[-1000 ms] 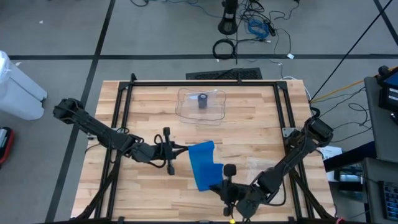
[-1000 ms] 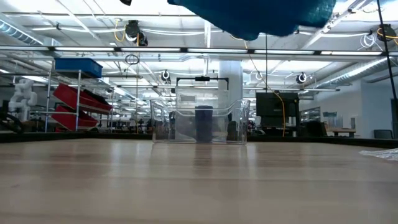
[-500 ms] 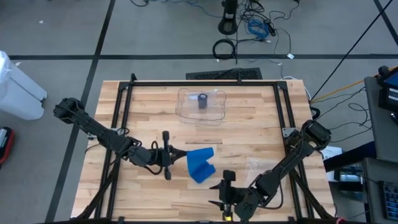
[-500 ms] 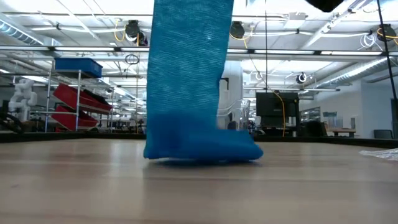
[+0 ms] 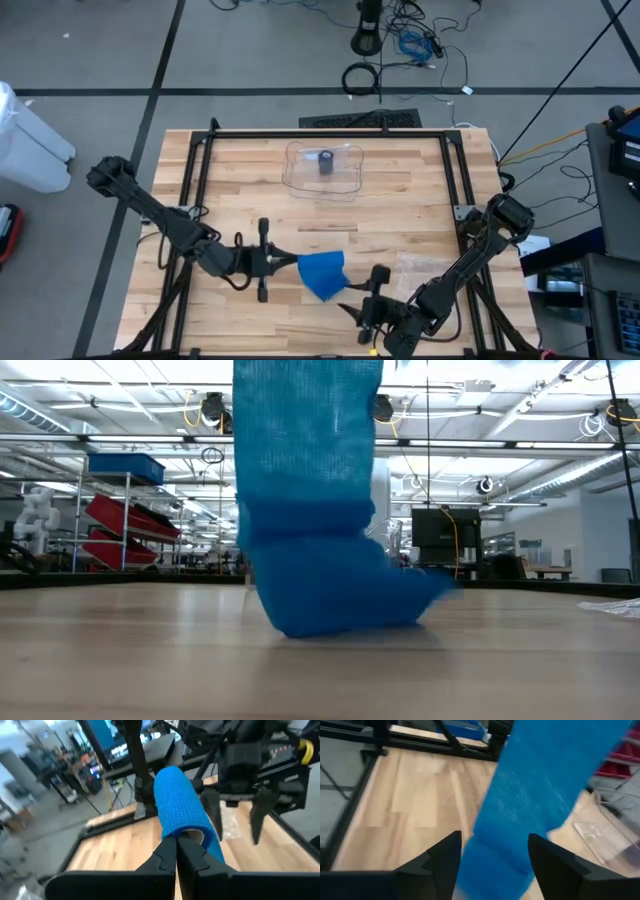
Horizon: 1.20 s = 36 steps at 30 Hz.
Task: Roll bandage
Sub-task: Roll the blue bandage
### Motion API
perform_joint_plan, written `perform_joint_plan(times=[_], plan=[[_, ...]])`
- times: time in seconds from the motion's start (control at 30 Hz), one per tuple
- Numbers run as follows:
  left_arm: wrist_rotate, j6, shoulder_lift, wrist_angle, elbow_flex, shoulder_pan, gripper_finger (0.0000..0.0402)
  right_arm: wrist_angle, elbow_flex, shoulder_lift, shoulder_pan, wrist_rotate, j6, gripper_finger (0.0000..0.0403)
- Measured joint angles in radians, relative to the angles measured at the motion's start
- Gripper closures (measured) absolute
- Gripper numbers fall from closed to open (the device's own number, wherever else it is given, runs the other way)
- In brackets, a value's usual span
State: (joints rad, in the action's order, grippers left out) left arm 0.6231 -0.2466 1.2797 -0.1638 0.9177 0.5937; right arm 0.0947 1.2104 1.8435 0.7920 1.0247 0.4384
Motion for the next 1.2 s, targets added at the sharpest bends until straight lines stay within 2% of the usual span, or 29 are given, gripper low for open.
perform_joint_plan(times=[0.13,0.27,0.33,0.43,0.53,0.63,0.77,0.93,1.0,1.13,1.2], plan=[[-0.001,0.128,0.0,0.144,0.066,0.002,0.0402,-0.156,-0.107,0.0,-0.001,0.057,-0.033,0.019],[-0.001,0.185,0.0,0.187,0.098,0.002,0.0402,-0.469,-0.252,0.0,-0.015,0.063,-0.102,0.019],[-0.01,0.189,0.0,0.186,0.111,0.002,0.0402,-0.679,-0.332,0.0,-0.035,0.009,-0.163,0.019],[-0.06,0.19,0.0,0.185,0.125,0.002,0.0402,-0.986,-0.433,0.0,-0.077,-0.133,-0.257,0.019],[-0.124,0.19,0.0,0.186,0.133,0.002,0.0402,-1.165,-0.486,0.0,-0.118,-0.231,-0.331,0.019],[-0.167,0.2,0.0,0.19,0.146,0.002,0.0402,-1.175,-0.488,-0.001,-0.153,-0.281,-0.364,0.019],[-0.175,0.217,0.0,0.244,0.174,0.002,0.0402,-1.175,-0.466,-0.001,-0.194,-0.433,-0.349,0.019],[-0.175,0.235,0.0,0.259,0.191,0.002,0.0402,-1.152,-0.426,-0.001,-0.214,-0.484,-0.372,0.0177],[-0.175,0.234,0.0,0.257,0.193,0.002,0.0402,-1.145,-0.42,-0.001,-0.227,-0.532,-0.337,0.017],[-0.175,0.235,0.0,0.256,0.193,0.002,0.0402,-1.145,-0.417,-0.001,-0.262,-0.693,-0.254,0.016],[-0.174,0.235,0.0,0.252,0.193,0.0,0.0402,-1.145,-0.417,-0.001,-0.271,-0.718,-0.241,0.016]])
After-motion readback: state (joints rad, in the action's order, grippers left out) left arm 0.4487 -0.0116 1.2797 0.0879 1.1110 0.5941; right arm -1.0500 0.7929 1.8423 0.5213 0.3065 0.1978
